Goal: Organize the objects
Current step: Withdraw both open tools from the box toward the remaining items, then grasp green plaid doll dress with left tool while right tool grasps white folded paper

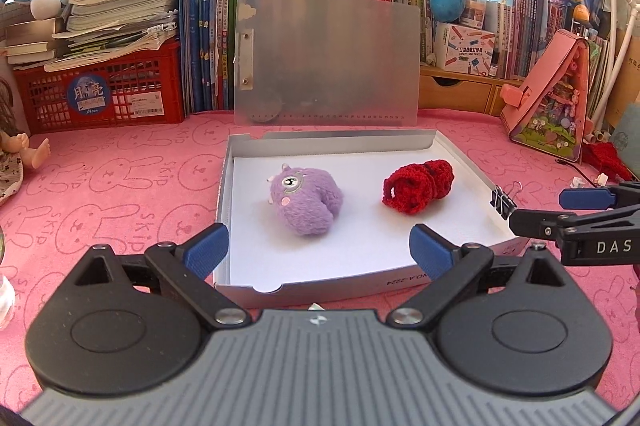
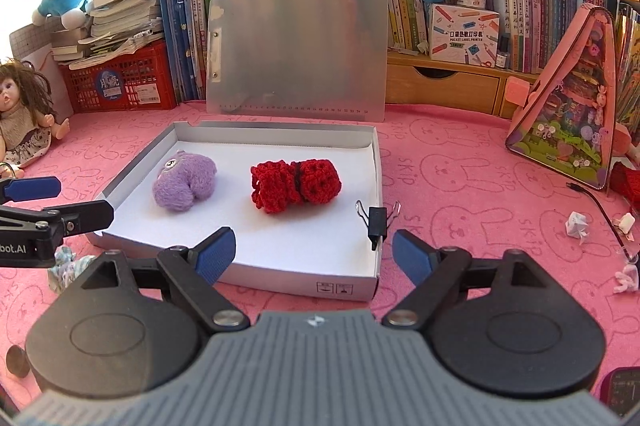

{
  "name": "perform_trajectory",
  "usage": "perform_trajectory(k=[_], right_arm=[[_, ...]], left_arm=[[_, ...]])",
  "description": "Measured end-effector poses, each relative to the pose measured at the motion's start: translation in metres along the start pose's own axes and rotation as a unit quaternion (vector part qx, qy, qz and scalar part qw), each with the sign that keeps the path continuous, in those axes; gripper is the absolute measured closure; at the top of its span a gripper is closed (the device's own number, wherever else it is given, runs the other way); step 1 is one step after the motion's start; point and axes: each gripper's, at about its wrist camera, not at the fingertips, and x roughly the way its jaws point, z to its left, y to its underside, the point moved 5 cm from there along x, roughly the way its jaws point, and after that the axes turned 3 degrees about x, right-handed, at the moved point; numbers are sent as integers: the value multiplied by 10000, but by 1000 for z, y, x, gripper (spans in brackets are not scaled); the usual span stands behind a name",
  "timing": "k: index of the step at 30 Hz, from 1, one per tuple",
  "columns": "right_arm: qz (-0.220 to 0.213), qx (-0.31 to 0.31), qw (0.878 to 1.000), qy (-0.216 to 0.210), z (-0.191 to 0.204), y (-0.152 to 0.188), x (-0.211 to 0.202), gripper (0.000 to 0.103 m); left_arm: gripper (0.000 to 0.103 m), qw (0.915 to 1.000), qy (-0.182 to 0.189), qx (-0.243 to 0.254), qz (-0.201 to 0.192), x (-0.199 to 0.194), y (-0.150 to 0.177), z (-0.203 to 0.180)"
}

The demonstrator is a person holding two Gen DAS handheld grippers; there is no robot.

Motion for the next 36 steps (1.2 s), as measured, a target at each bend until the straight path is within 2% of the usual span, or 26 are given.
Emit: perform_trajectory(k=[7, 12, 17, 30, 36], right_arm=[[84, -42, 9997, 212, -13, 30, -8, 12], [83, 126, 9995, 275, -22, 49, -18, 12], [143, 92, 9995, 273, -23, 66, -24, 12], [223, -64, 9996, 155, -15, 79, -16, 12], [218, -400, 9990, 16, -13, 77, -13, 12]], left_arm=[[4, 10000, -76, -4, -46, -23, 29, 4], [4, 9999, -89, -33, 60, -25, 47, 5], [4, 9997, -167, 155, 3, -23, 59, 1], [4, 9993, -301, -82, 193, -4, 70, 8], [4, 9990, -324, -84, 300, 6, 74, 5]])
